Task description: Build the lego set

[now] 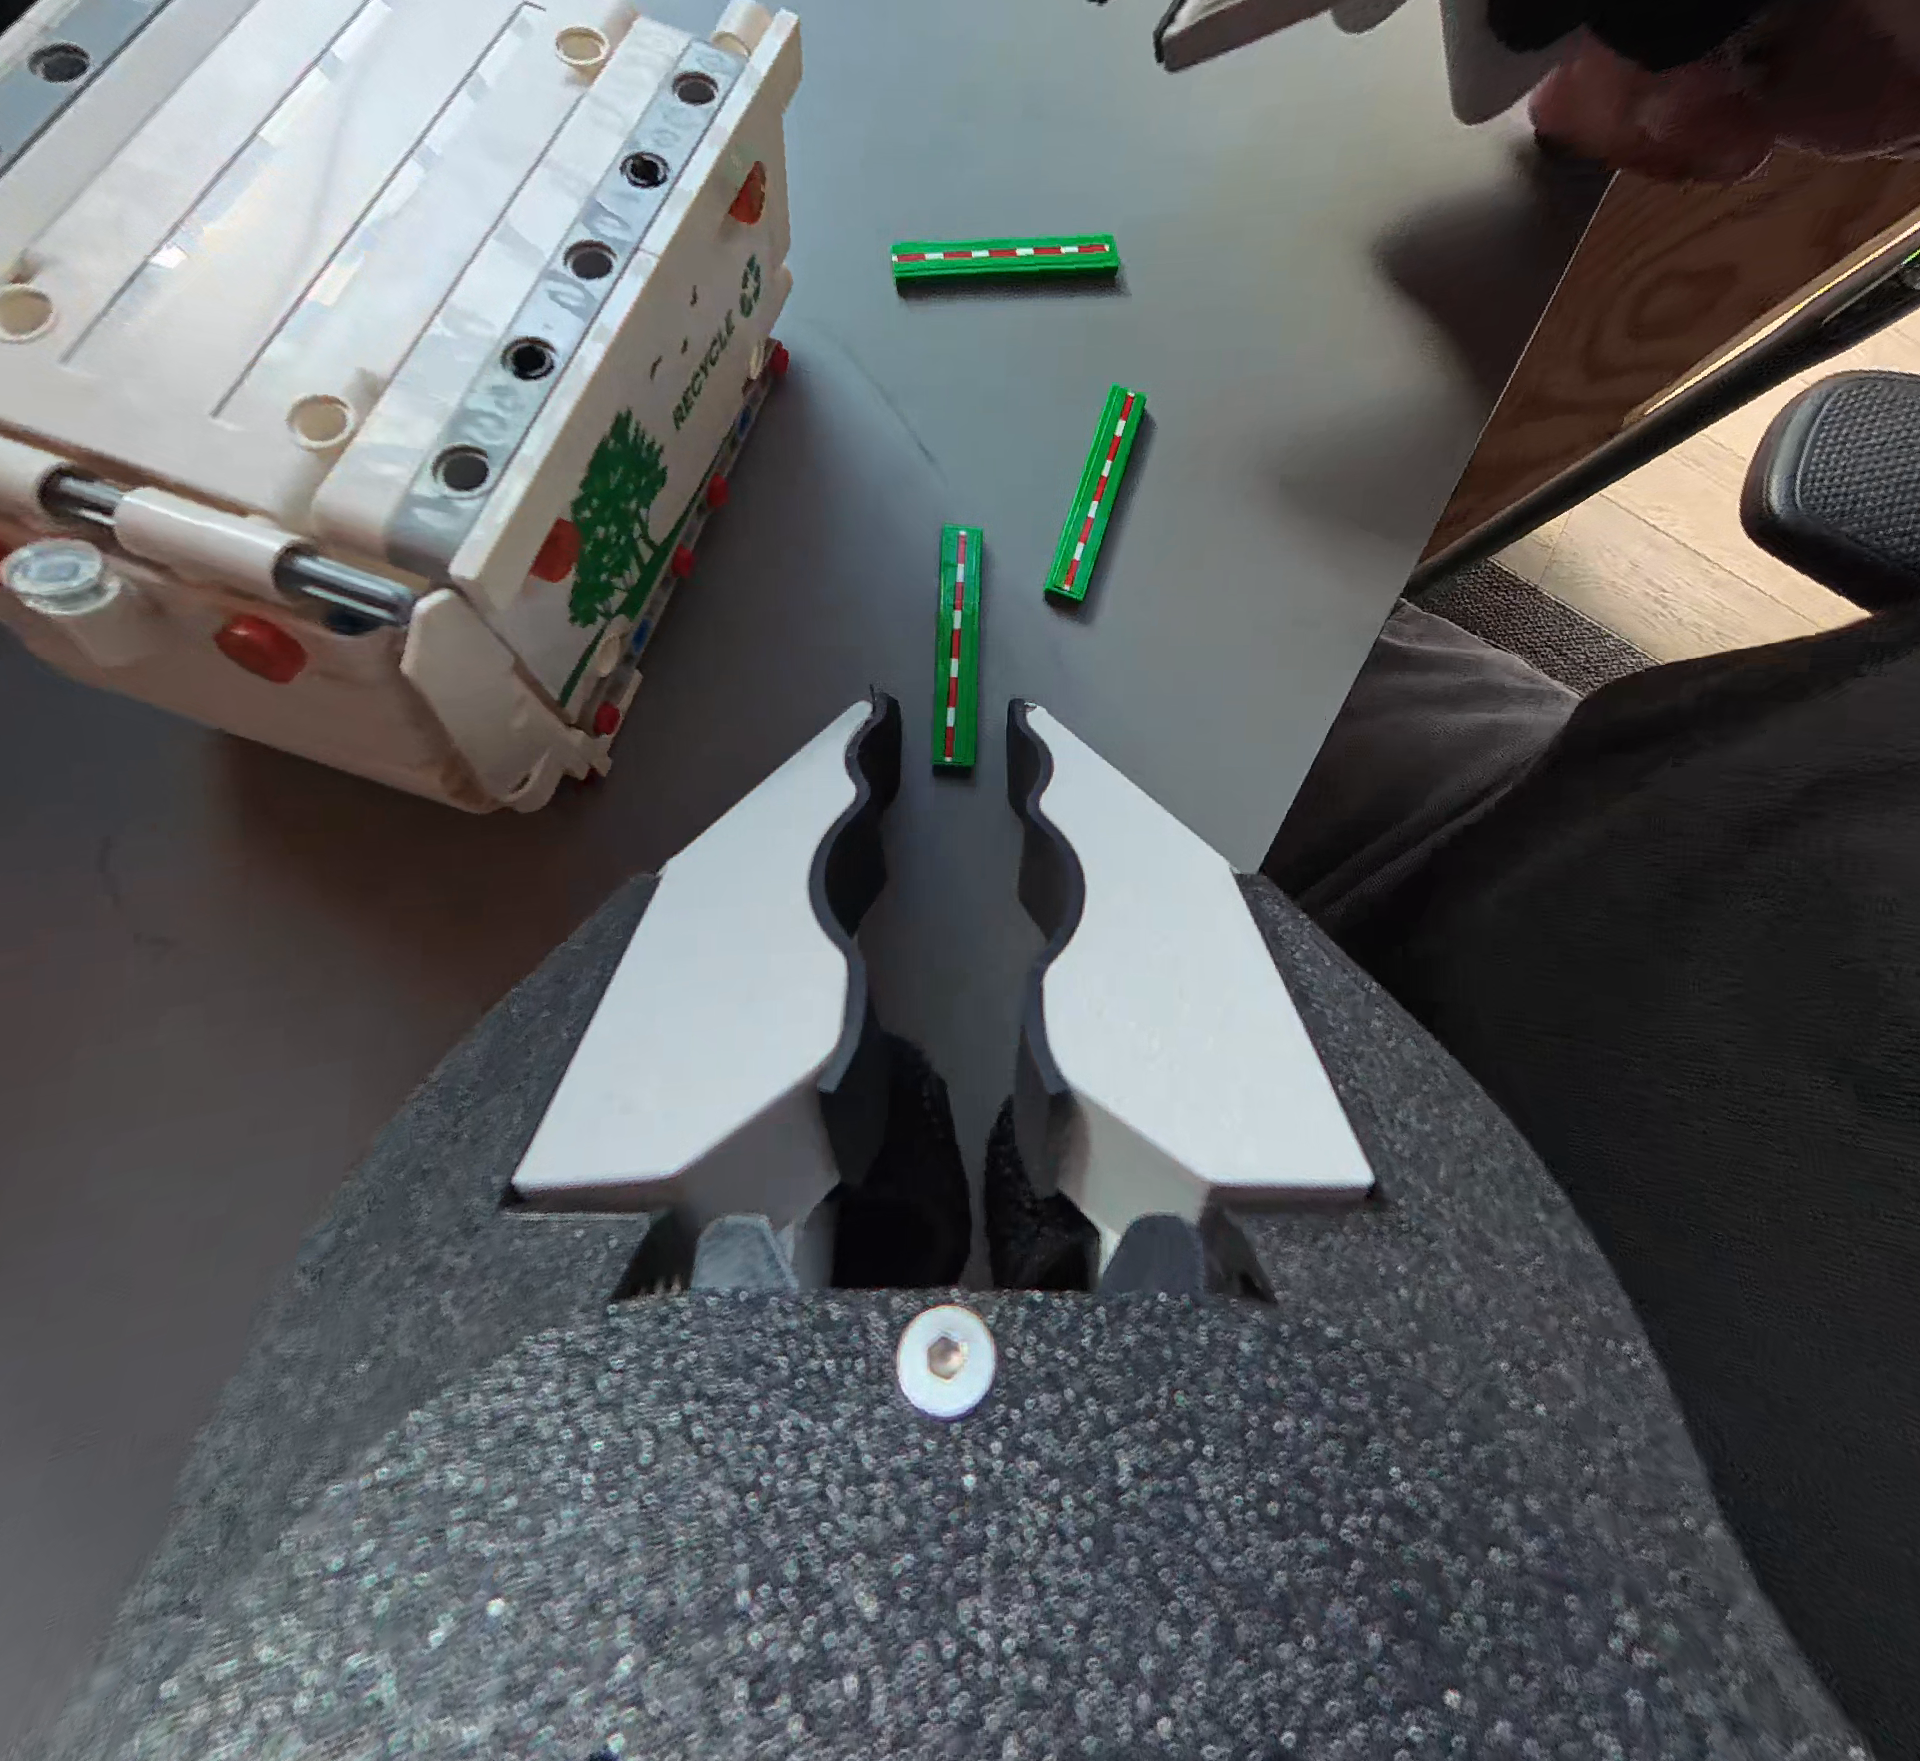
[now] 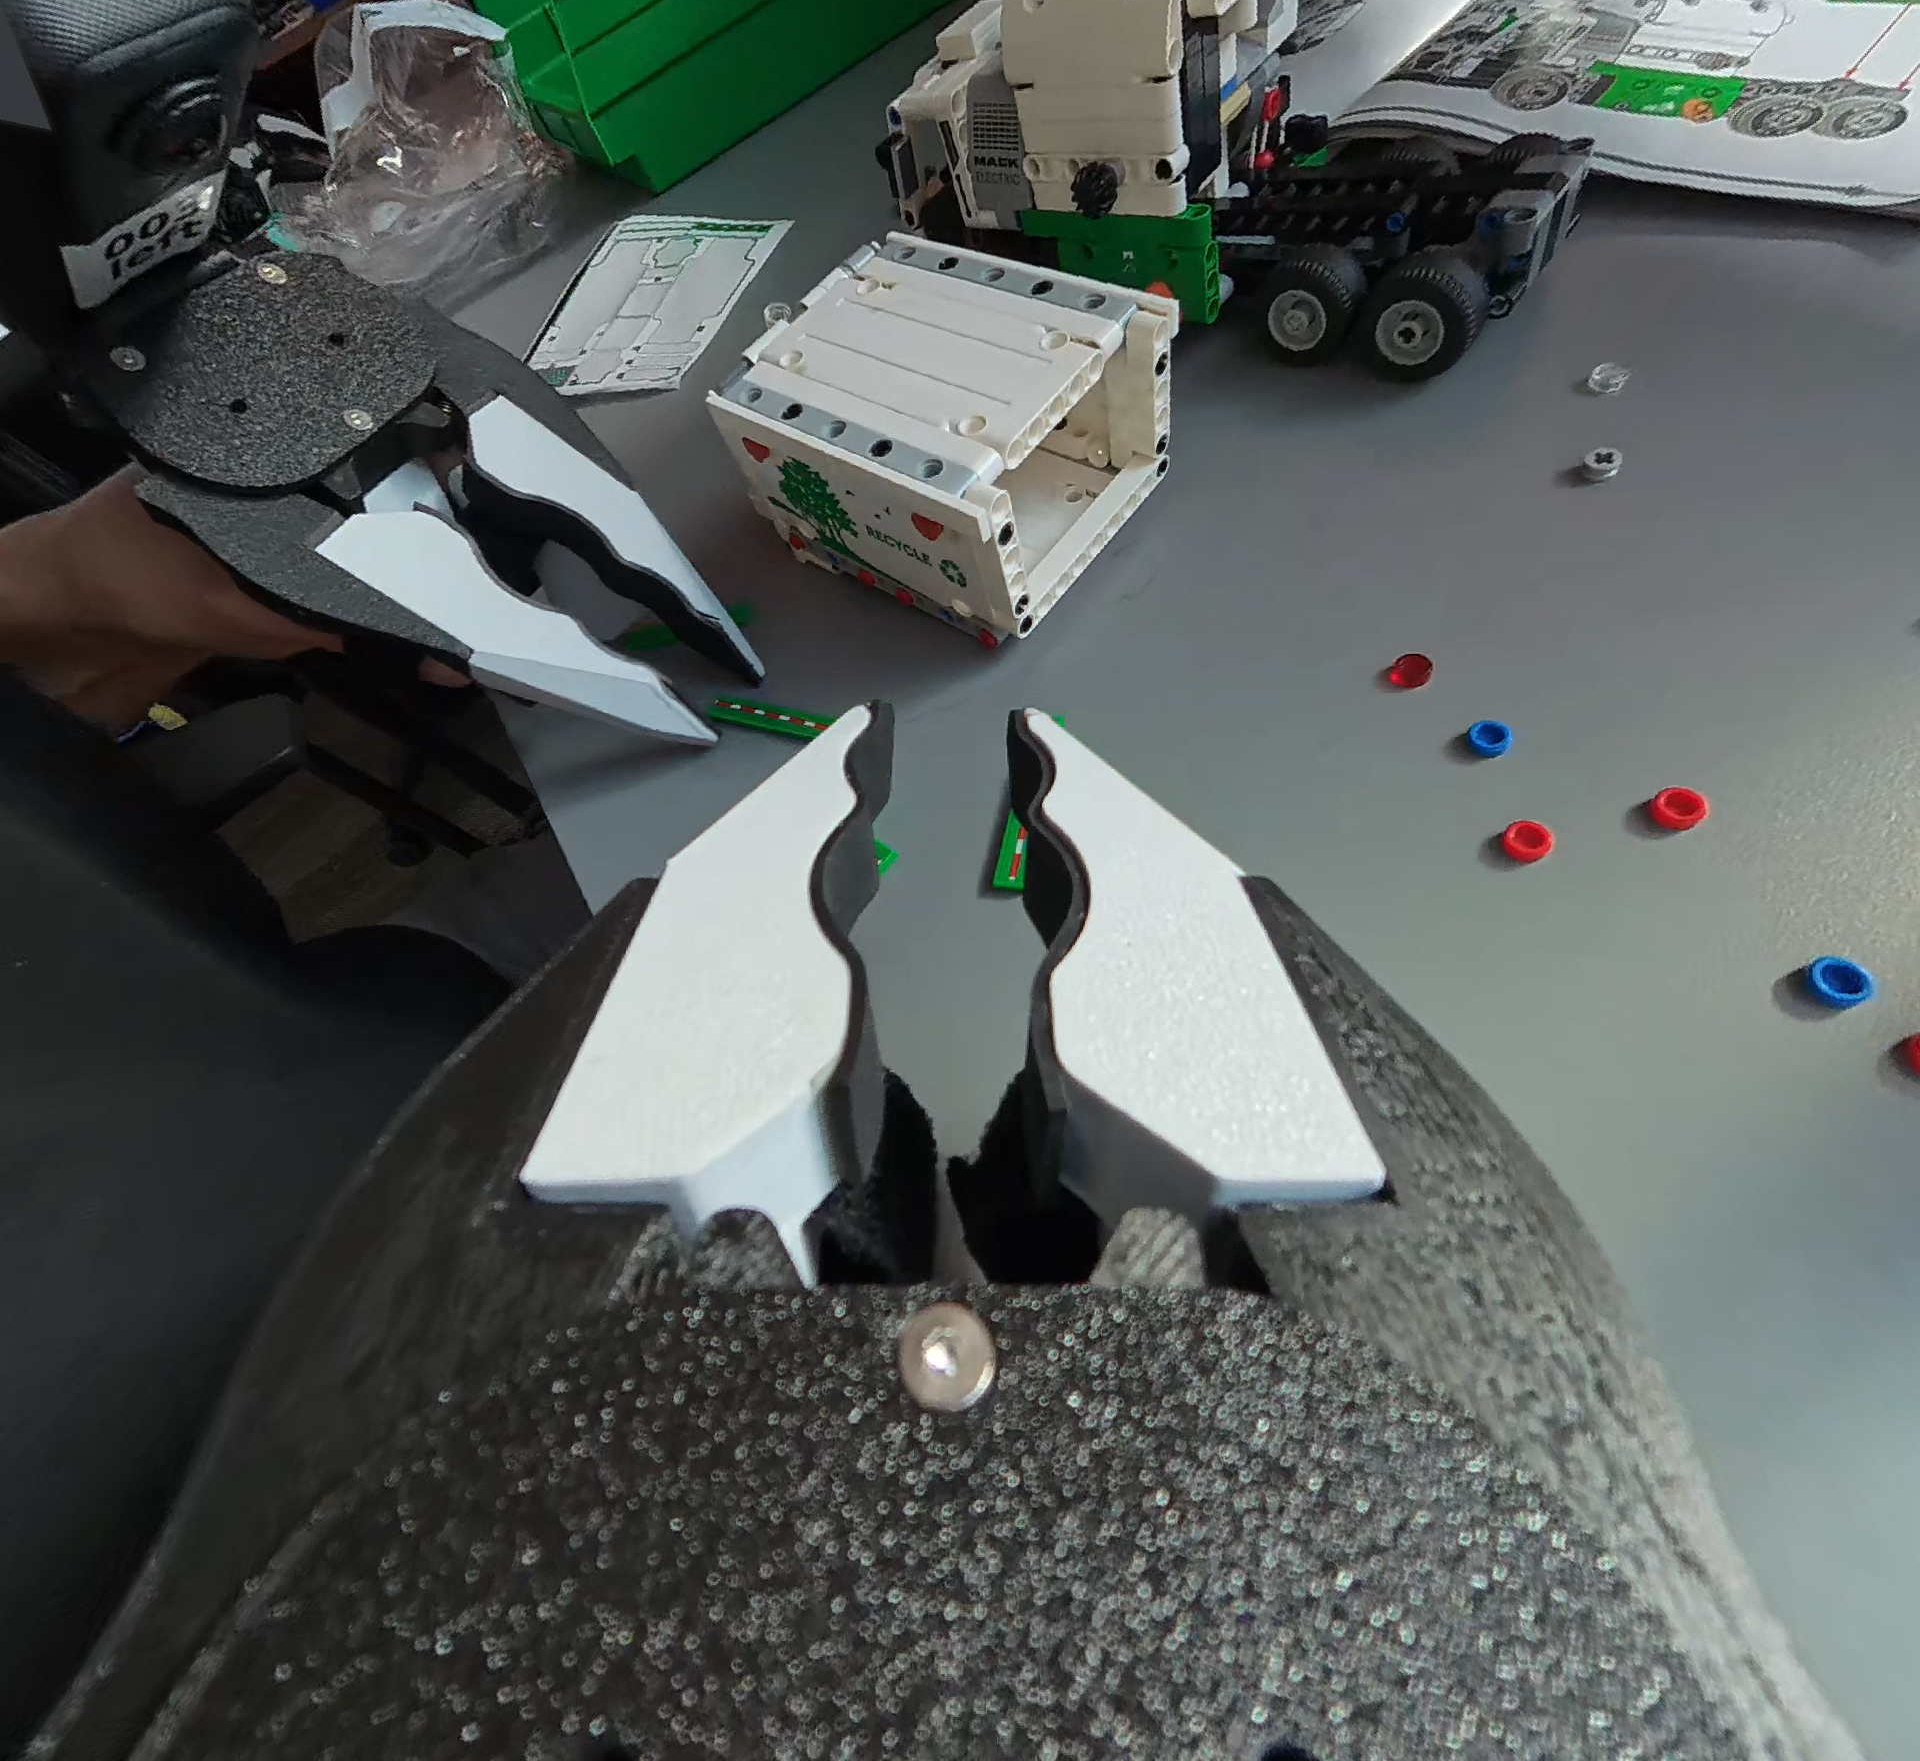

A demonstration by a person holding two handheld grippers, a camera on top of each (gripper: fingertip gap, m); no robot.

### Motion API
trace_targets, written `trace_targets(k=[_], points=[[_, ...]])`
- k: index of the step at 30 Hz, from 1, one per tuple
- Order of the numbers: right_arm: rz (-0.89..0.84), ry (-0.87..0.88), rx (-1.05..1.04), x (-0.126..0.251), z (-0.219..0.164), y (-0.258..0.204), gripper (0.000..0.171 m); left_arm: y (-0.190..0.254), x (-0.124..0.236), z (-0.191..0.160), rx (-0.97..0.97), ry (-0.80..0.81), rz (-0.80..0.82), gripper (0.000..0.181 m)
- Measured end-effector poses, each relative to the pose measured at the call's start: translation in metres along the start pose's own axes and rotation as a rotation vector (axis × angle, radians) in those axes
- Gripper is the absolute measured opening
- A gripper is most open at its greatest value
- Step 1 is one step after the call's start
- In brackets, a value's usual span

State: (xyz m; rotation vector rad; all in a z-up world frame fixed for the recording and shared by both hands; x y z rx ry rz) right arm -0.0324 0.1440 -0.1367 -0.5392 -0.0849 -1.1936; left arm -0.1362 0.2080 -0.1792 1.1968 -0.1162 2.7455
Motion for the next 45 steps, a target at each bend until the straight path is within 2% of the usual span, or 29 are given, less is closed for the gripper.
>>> trace_targets(k=[1,4,7,9,11,13,14,17,18,20,23,25,29,30,33,36,39,42,44,45], points=[[0.001,0.009,-0.004,0.0,0.002,0.002,0.021,0.002,0.002,-0.002,-0.002,0.001,0.001,0.022],[0.025,0.063,0.0,-0.002,0.015,0.001,0.021,0.001,0.01,-0.003,0.008,0.05,0.034,0.027],[0.037,0.088,0.112,-0.013,0.033,-0.012,0.019,-0.021,0.037,-0.007,0.06,0.153,0.136,0.027],[0.045,0.098,0.2,-0.025,0.046,-0.027,0.017,-0.063,0.069,-0.025,0.119,0.18,0.295,0.027],[0.105,0.103,0.236,-0.043,0.055,-0.046,0.016,-0.124,0.104,-0.065,0.195,0.117,0.489,0.031],[0.197,0.075,0.238,-0.069,0.06,-0.066,0.018,-0.175,0.131,-0.106,0.293,0.074,0.607,0.031],[0.24,0.051,0.244,-0.085,0.062,-0.076,0.019,-0.193,0.137,-0.12,0.348,0.073,0.611,0.031],[0.297,-0.037,0.288,-0.14,0.066,-0.099,0.024,-0.227,0.148,-0.131,0.445,0.147,0.634,0.032],[0.303,-0.078,0.295,-0.16,0.065,-0.105,0.033,-0.239,0.155,-0.134,0.485,0.164,0.665,0.039],[0.321,-0.146,0.309,-0.194,0.064,-0.114,0.035,-0.266,0.171,-0.147,0.619,0.172,0.696,0.061],[0.395,-0.127,0.284,-0.224,0.071,-0.131,0.034,-0.287,0.172,-0.156,0.858,0.223,0.5,0.062],[0.429,-0.099,0.253,-0.233,0.077,-0.137,0.031,-0.291,0.166,-0.157,0.944,0.252,0.383,0.048],[0.439,-0.076,0.228,-0.237,0.082,-0.135,0.029,-0.295,0.158,-0.167,1.041,0.245,0.343,0.026],[0.439,-0.082,0.228,-0.237,0.083,-0.133,0.029,-0.294,0.157,-0.165,1.047,0.253,0.324,0.01],[0.433,-0.111,0.193,-0.237,0.086,-0.13,0.028,-0.289,0.163,-0.149,1.016,0.336,0.267,0.003],[0.56,-0.076,0.09,-0.229,0.101,-0.157,0.03,-0.273,0.179,-0.125,0.894,0.431,0.175,0.0],[0.526,-0.04,0.164,-0.228,0.117,-0.161,0.032,-0.252,0.211,-0.099,0.82,0.583,0.027,0.0],[0.469,0.072,0.213,-0.226,0.15,-0.142,0.041,-0.224,0.249,-0.068,0.744,0.731,-0.174,0.0],[0.5,0.134,0.178,-0.225,0.172,-0.133,0.055,-0.208,0.265,-0.053,0.683,0.763,-0.246,0.0],[0.547,0.164,0.141,-0.224,0.181,-0.133,0.056,-0.201,0.27,-0.047,0.658,0.765,-0.27,0.0]])
Point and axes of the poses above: each gripper's, where its closed fingertips meet, x back along the fingers, z out of its top, y = z × x across the jaws, the point moved 2 cm from there along x, back along the fingers, and after that the axes turned 9 degrees about z, right-handed, at the moved point
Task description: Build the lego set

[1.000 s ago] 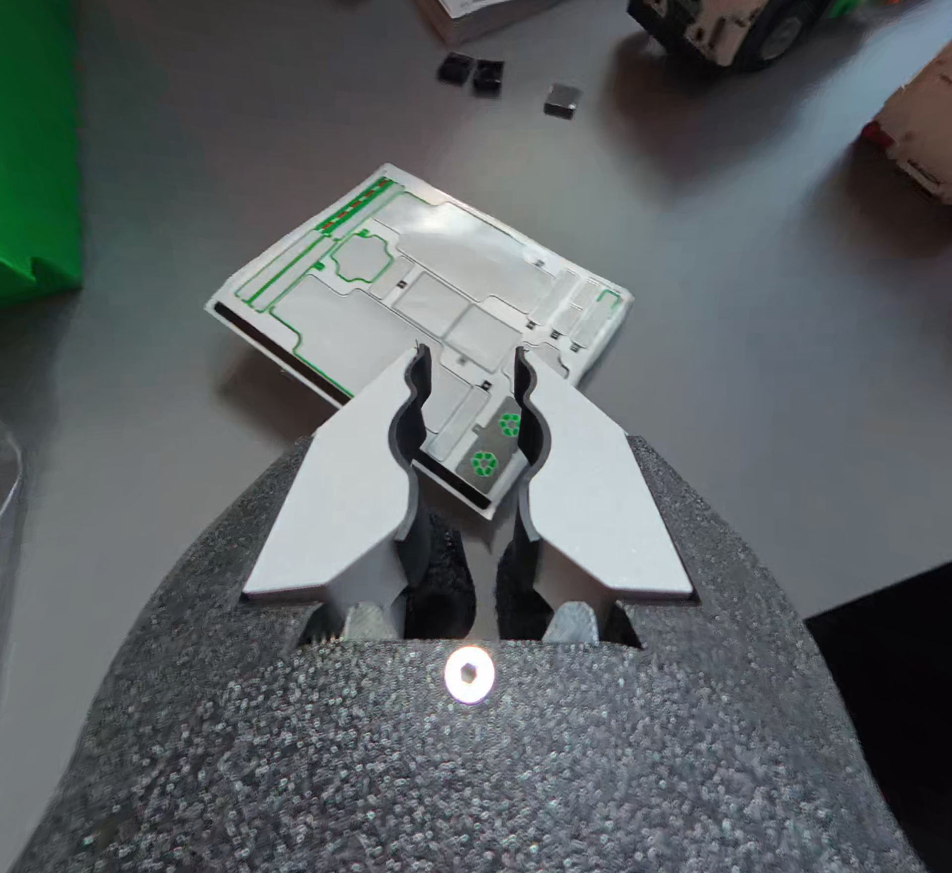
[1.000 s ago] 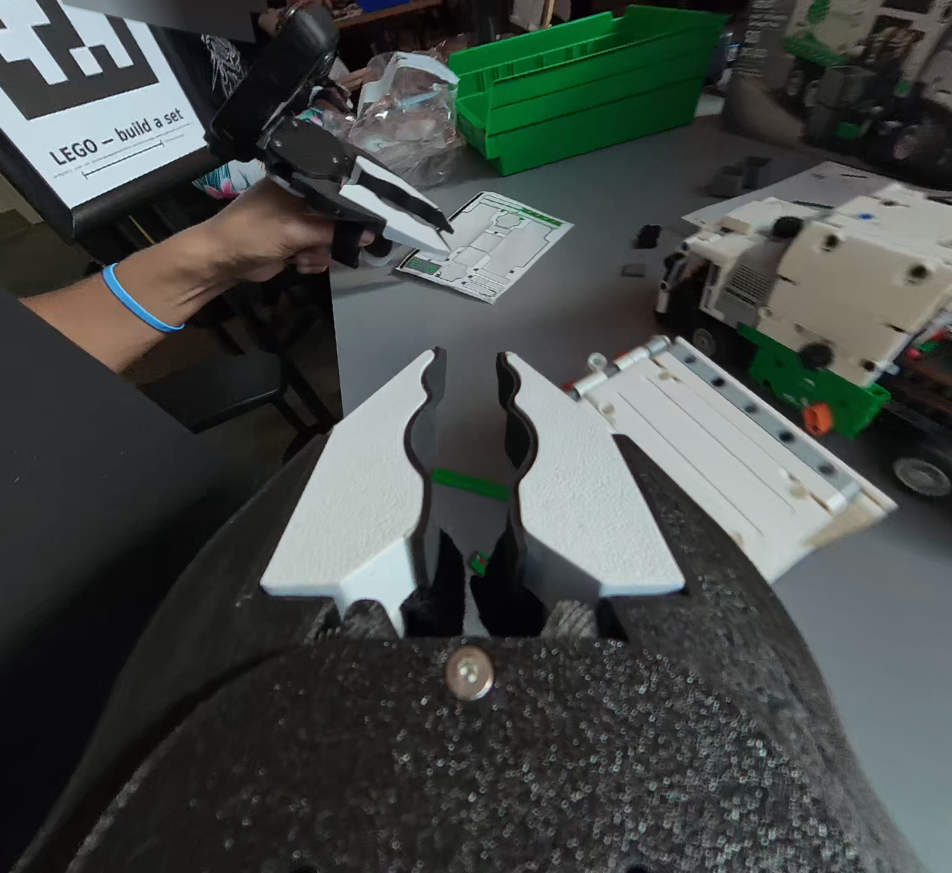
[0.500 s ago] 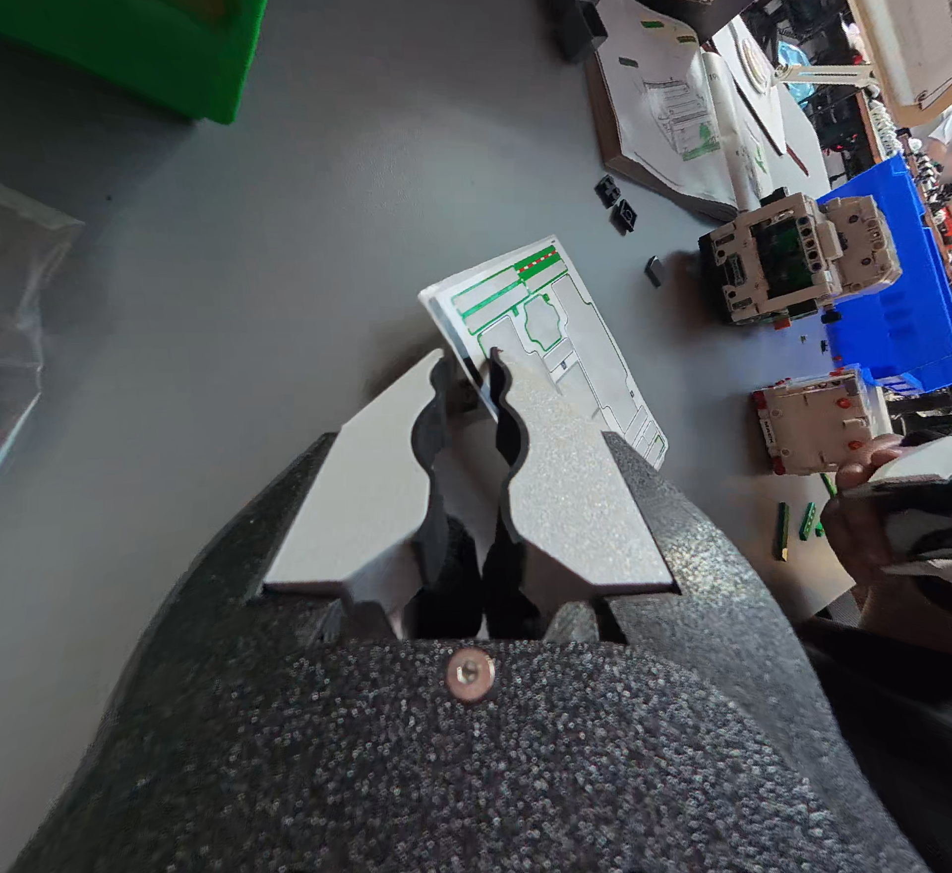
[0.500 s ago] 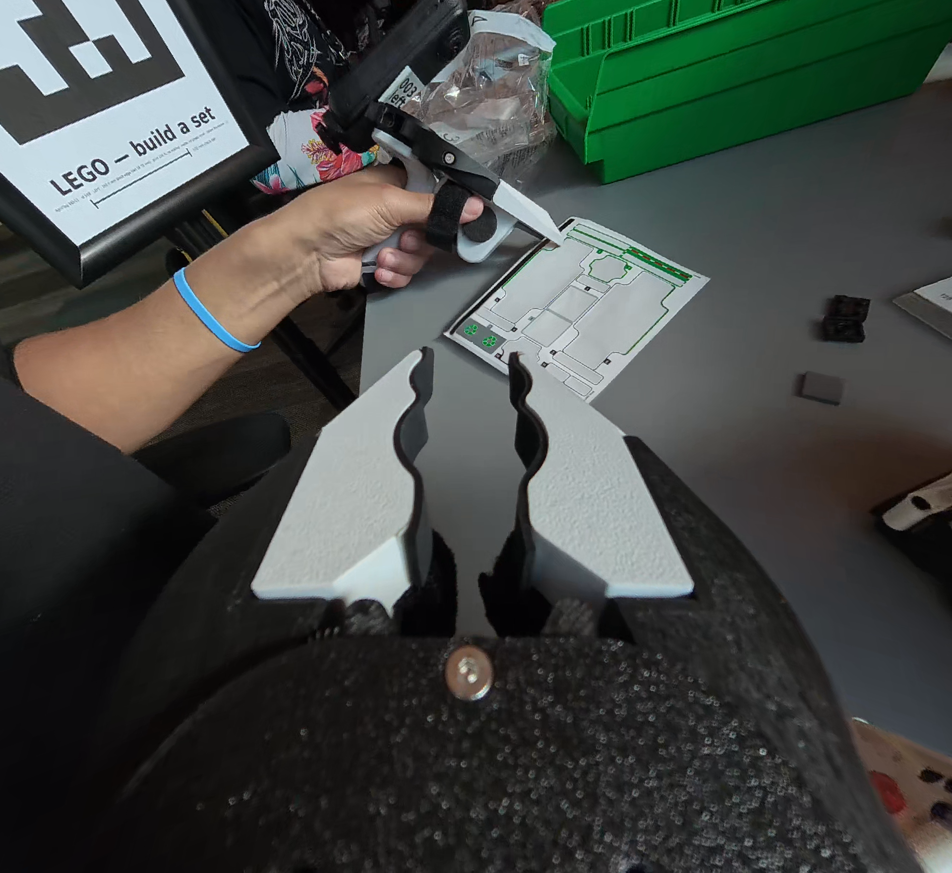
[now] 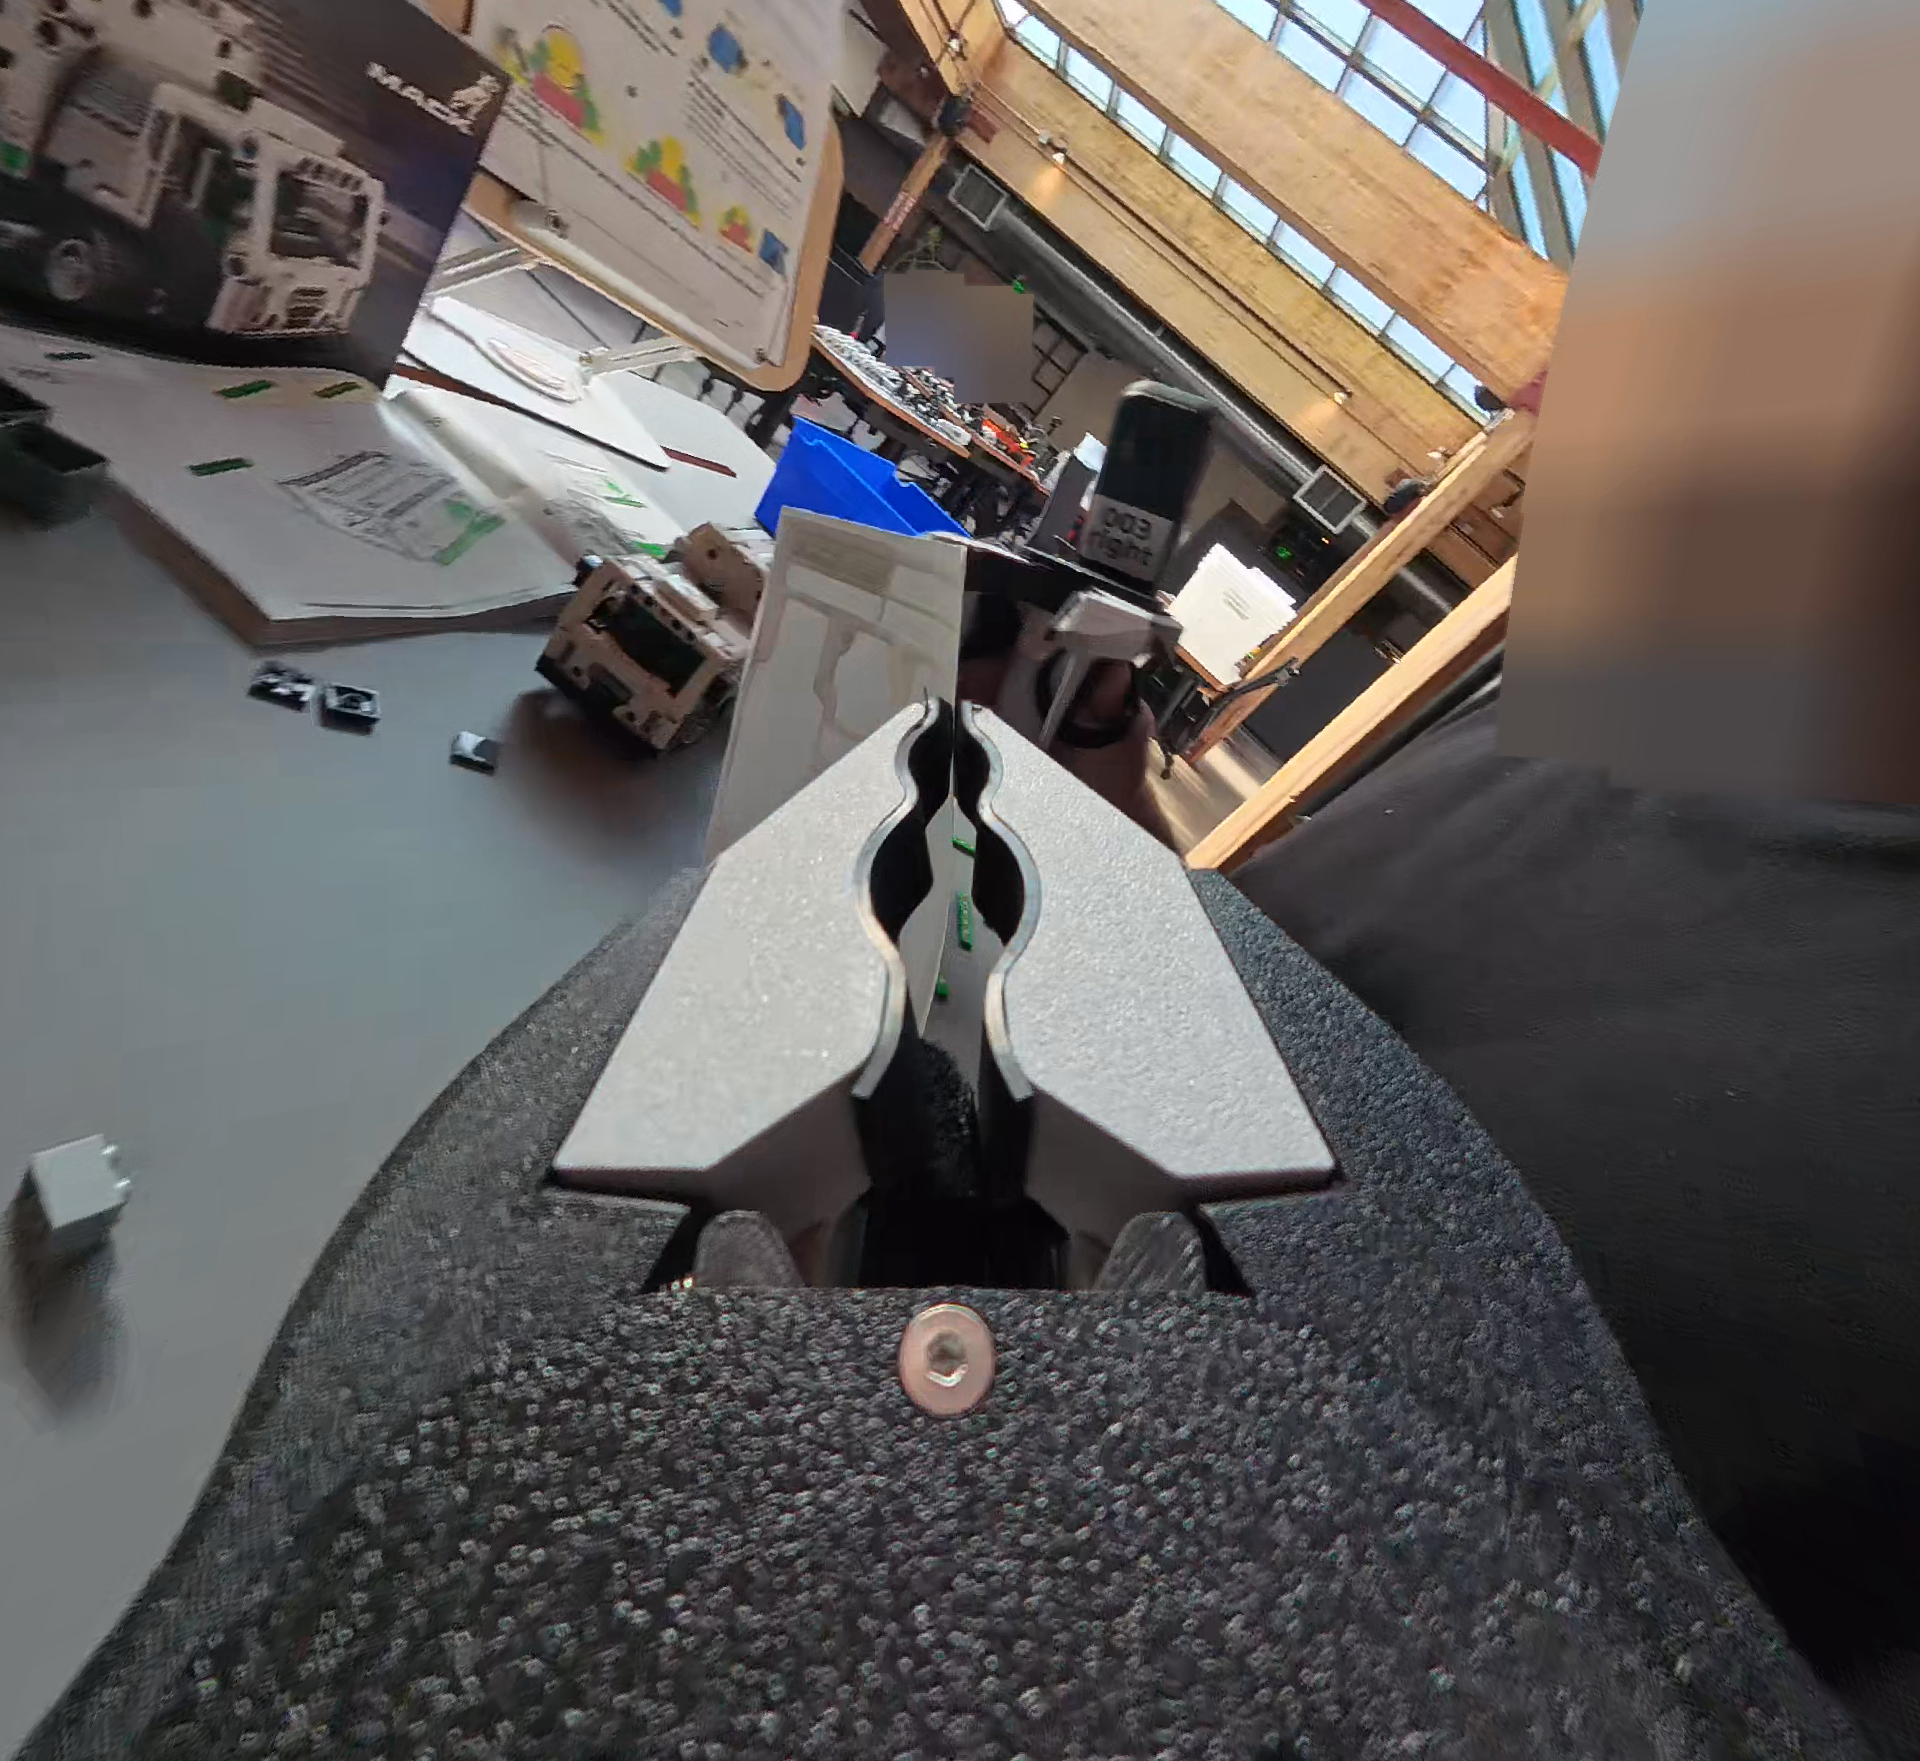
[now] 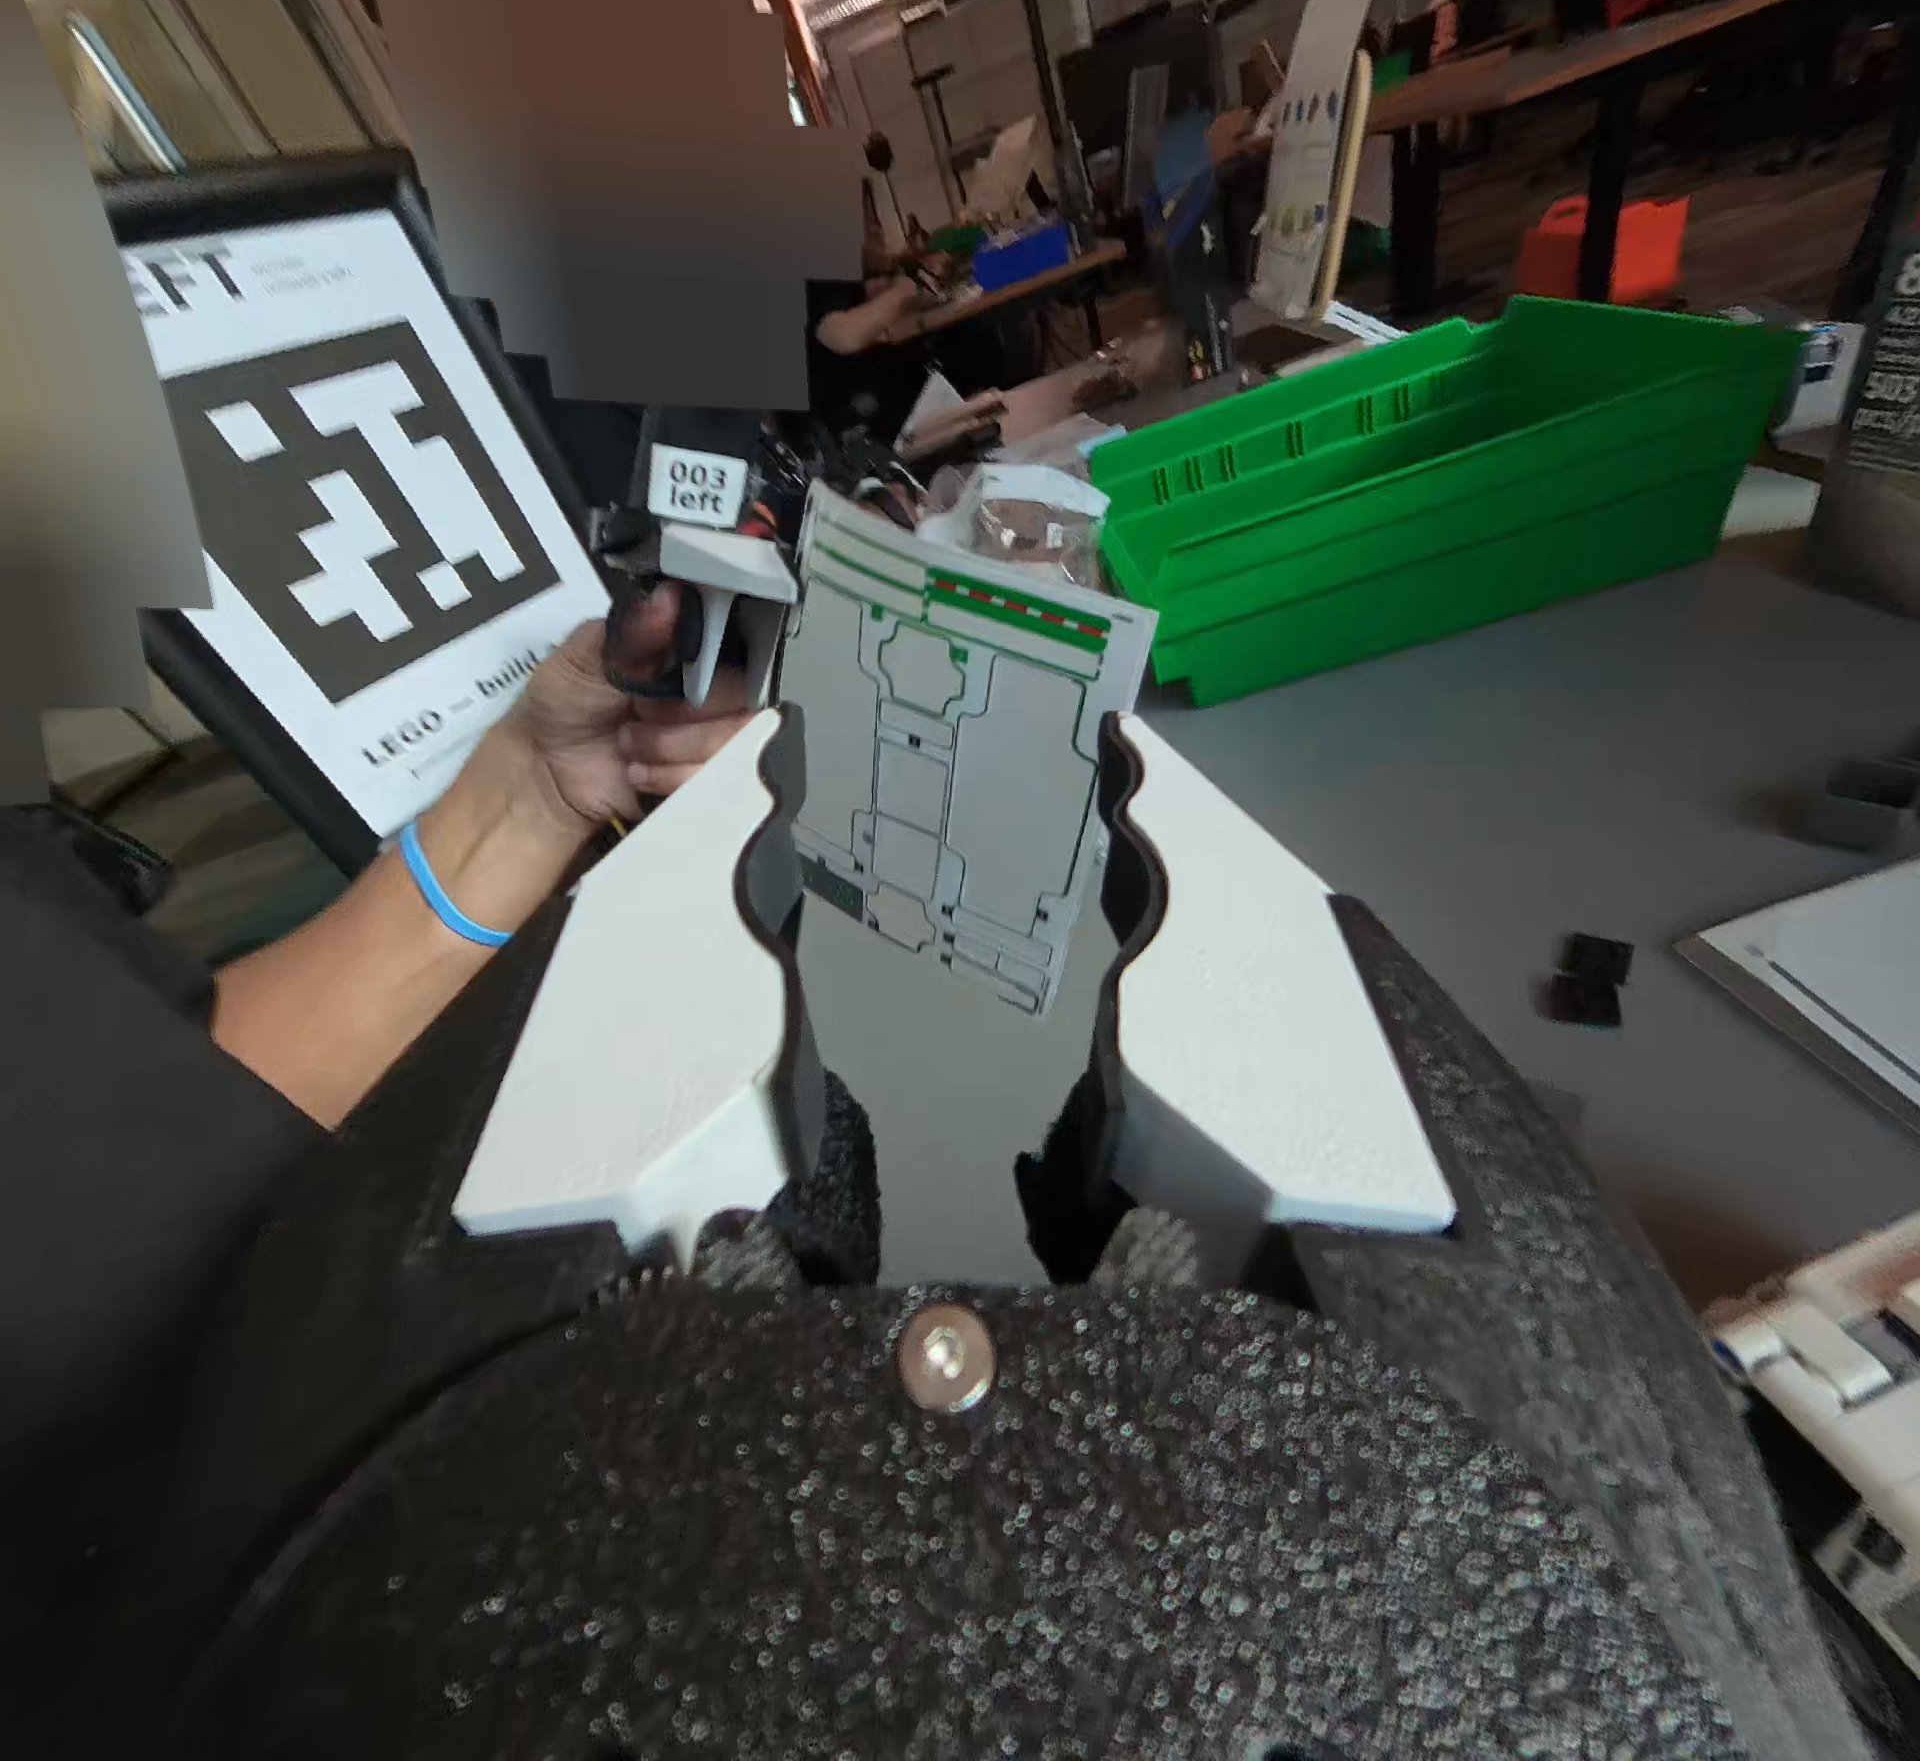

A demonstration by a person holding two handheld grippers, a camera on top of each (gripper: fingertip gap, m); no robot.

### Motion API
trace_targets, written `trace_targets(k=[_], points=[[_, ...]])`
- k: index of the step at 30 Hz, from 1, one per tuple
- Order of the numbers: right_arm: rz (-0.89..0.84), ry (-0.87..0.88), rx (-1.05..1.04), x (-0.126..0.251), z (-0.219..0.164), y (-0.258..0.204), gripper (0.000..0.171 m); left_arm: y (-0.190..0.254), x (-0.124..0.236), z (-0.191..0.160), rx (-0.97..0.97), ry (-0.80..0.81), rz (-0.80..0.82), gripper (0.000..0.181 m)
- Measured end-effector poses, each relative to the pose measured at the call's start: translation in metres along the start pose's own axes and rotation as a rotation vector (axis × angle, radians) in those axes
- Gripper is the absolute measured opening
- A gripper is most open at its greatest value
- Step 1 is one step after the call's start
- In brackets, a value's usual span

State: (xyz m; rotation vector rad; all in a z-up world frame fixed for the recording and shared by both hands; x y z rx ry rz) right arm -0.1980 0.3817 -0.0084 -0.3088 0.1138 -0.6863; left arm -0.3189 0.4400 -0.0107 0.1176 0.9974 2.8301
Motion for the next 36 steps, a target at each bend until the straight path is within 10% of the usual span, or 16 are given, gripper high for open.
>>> trace_targets(k=[6,10,12,16,25,30,36], points=[[0.227,0.104,-0.242,-0.01,0.01,0.006,0.059,0.041,-0.005,0.003,-0.038,-0.026,-0.185,0.0],[0.411,0.141,-0.297,-0.007,0.01,-0.016,0.0,0.033,-0.01,0.002,-0.033,-0.028,-0.147,0.0],[0.391,0.198,-0.271,-0.001,0.015,-0.019,0.0,0.027,-0.015,-0.002,-0.066,-0.043,-0.097,0.001],[0.364,0.179,-0.267,0.008,0.014,-0.025,0.0,0.013,-0.019,0.003,-0.198,-0.06,0.049,0.061],[0.285,0.21,-0.243,0.037,0.012,-0.035,0.0,0.054,-0.071,-0.005,-0.133,-0.147,-0.177,0.037],[0.201,0.147,-0.224,0.047,0.003,-0.032,0.0,0.037,-0.071,0.012,-0.226,-0.113,-0.029,0.045],[0.24,-0.013,-0.185,0.047,-0.009,-0.048,0.0,0.057,-0.091,-0.037,-0.523,-0.482,-0.047,0.027]])
Point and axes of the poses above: each gripper's, where its closed fingertips meet, x back along the fingers, z out of its top, y = z × x across the jaws, the point moved 2 cm from there along x, back along the fingers, and after that the axes turned 9 degrees about z, right-handed, at the moved point
